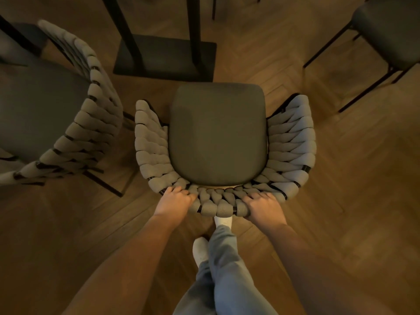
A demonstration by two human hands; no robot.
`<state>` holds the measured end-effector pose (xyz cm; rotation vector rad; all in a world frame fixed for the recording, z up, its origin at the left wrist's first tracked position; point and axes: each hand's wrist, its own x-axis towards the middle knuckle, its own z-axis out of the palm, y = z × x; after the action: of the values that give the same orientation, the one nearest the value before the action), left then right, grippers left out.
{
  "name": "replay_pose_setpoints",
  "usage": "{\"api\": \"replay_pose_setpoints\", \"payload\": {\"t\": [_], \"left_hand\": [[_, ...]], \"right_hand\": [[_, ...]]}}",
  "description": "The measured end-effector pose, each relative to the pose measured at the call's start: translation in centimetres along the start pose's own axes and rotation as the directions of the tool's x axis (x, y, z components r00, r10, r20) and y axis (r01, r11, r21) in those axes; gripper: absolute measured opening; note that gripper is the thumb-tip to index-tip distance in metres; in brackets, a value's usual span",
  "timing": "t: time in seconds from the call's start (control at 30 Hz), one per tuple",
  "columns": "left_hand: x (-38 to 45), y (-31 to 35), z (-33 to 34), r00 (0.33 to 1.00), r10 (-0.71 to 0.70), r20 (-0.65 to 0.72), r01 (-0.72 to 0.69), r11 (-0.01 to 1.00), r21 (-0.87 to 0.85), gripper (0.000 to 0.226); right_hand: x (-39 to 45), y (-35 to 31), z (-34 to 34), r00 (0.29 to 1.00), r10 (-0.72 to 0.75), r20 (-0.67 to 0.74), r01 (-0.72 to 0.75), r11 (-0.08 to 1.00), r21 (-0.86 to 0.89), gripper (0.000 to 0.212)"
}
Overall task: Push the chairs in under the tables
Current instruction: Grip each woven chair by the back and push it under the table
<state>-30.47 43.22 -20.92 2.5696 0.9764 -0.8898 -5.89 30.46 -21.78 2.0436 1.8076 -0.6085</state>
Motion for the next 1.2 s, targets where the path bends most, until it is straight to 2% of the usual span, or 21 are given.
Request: {"api": "replay_pose_setpoints", "payload": {"t": [0.2,0.37,0.73,1.07,1.2], "left_hand": [[4.2,-3.9,-3.3,1.000,-0.011,0.028,0.012,0.999,-0.031,0.058],[7.8,-7.4,-6.0,0.999,-0.010,0.039,0.011,1.000,-0.016,0.051],[13.3,-12.5,-10.6,0.998,0.034,0.045,-0.035,0.999,0.014,0.048],[17.4,-15.5,-13.4,0.999,0.023,0.026,-0.024,0.999,0.024,0.053],[17.7,-15.6,-13.1,1.000,0.020,0.008,-0.020,1.000,0.000,0.049]], "right_hand": [[5.5,0.5,-3.4,1.000,-0.015,-0.019,0.015,0.999,0.036,0.037],[9.9,0.9,-6.0,0.998,-0.052,-0.033,0.054,0.997,0.052,0.042],[16.7,1.4,-10.4,0.998,0.013,-0.058,-0.009,0.998,0.070,0.044],[21.7,2.3,-13.0,0.998,0.017,-0.061,-0.014,0.999,0.052,0.055],[22.0,2.5,-13.2,1.000,0.024,-0.018,-0.023,0.998,0.059,0.062]]}}
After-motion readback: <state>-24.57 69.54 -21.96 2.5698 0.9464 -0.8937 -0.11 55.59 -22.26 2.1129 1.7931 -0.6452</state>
